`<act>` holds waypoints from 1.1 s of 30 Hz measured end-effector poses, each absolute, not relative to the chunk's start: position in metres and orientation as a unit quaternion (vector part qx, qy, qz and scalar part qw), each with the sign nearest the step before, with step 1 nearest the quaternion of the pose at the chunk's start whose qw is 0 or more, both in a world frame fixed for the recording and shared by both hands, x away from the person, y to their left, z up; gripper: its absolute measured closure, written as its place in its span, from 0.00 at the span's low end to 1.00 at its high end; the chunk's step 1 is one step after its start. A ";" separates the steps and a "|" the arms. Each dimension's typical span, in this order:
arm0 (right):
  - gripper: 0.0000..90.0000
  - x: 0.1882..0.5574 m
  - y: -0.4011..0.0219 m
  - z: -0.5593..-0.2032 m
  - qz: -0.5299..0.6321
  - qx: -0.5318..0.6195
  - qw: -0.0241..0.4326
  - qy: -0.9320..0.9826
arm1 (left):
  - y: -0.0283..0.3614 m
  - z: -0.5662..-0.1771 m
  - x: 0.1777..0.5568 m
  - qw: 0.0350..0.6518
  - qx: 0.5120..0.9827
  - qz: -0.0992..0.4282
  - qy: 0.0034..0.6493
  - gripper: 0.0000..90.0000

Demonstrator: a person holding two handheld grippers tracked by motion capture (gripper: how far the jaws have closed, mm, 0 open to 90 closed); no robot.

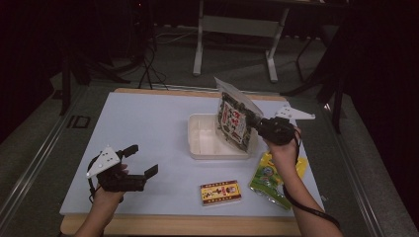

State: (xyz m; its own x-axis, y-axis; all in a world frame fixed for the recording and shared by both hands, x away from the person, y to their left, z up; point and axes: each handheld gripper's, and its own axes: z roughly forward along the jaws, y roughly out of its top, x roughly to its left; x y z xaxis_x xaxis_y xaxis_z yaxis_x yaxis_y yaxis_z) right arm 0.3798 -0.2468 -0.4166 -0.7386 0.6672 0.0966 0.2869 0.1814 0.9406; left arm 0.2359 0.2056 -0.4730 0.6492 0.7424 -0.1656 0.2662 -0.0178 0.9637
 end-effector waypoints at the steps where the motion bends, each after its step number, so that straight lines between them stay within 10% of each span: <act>1: 0.86 0.381 -0.247 -0.418 0.554 0.318 0.173 0.750 | 0.206 -0.473 0.236 0.596 0.685 0.200 0.369 0.02; 25: 0.81 0.396 -0.258 -0.438 0.561 0.361 0.142 0.732 | 0.208 -0.480 0.239 0.594 0.688 0.192 0.371 0.02; 33: 0.60 0.389 -0.260 -0.428 0.543 0.367 0.157 0.739 | 0.210 -0.481 0.239 0.590 0.689 0.196 0.373 0.02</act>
State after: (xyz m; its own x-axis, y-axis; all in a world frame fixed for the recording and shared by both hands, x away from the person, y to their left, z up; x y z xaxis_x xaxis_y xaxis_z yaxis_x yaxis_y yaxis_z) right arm 0.3889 -0.2596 -0.4279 -0.6815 0.7125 0.1673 0.3719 0.1402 0.9176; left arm 0.2387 0.2095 -0.4813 0.6453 0.7448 -0.1701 0.2821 -0.0253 0.9590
